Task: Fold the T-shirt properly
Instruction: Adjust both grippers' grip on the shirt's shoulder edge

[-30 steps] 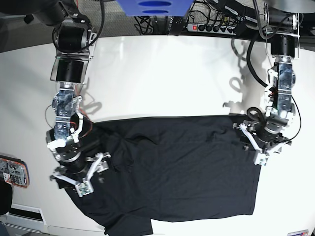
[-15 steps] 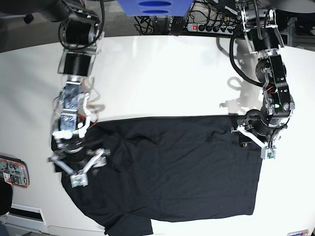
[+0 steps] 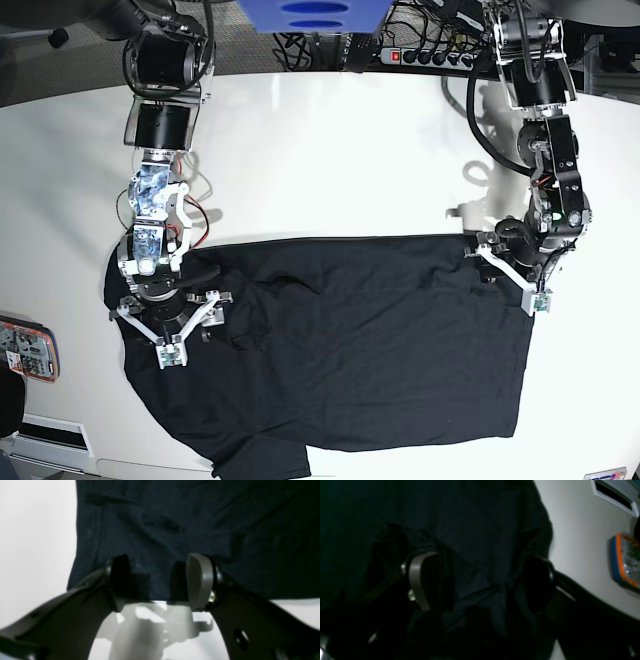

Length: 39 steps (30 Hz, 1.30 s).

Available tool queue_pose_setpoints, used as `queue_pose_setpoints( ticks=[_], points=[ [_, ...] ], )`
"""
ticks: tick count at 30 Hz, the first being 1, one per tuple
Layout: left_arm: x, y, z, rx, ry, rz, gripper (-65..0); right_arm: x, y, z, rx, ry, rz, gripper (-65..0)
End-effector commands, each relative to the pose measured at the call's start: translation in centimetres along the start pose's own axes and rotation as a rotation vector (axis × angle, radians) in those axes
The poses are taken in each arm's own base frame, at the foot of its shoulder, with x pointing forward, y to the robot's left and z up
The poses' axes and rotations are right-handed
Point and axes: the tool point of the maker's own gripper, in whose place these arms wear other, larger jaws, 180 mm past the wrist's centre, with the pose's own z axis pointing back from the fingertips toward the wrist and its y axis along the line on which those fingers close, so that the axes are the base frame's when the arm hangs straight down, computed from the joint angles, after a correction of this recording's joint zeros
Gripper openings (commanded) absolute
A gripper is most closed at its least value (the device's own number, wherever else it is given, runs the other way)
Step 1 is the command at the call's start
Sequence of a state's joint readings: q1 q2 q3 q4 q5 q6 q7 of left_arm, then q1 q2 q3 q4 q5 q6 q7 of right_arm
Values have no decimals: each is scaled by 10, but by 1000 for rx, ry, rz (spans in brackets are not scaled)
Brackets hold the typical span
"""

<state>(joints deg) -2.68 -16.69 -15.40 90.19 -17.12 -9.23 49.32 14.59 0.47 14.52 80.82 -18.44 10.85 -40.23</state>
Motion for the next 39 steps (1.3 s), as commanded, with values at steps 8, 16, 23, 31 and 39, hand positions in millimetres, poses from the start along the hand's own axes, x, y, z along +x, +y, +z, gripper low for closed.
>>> queue_pose_setpoints(
  ticks=[8,16,23,31,39],
  points=[
    [-8,-24,-1,-49,2,-80,-292,11,-4,0,-10,-42,-2,-160],
    [-23,-40,-4,-54,-28,-176,-292,7,-2,-1,-5,-32,-2,-160],
    [-9,-14,0,3,-57,-164,-292,-33,17,-22,52,26,-23,-160],
    [9,17,-2,79,-78,-159,-292,-65,31,-33,90,80,-44,-160],
    [-17,23,-47,73,-48,-158,-292,-65,31,-32,89,79,-44,-160]
  ],
)
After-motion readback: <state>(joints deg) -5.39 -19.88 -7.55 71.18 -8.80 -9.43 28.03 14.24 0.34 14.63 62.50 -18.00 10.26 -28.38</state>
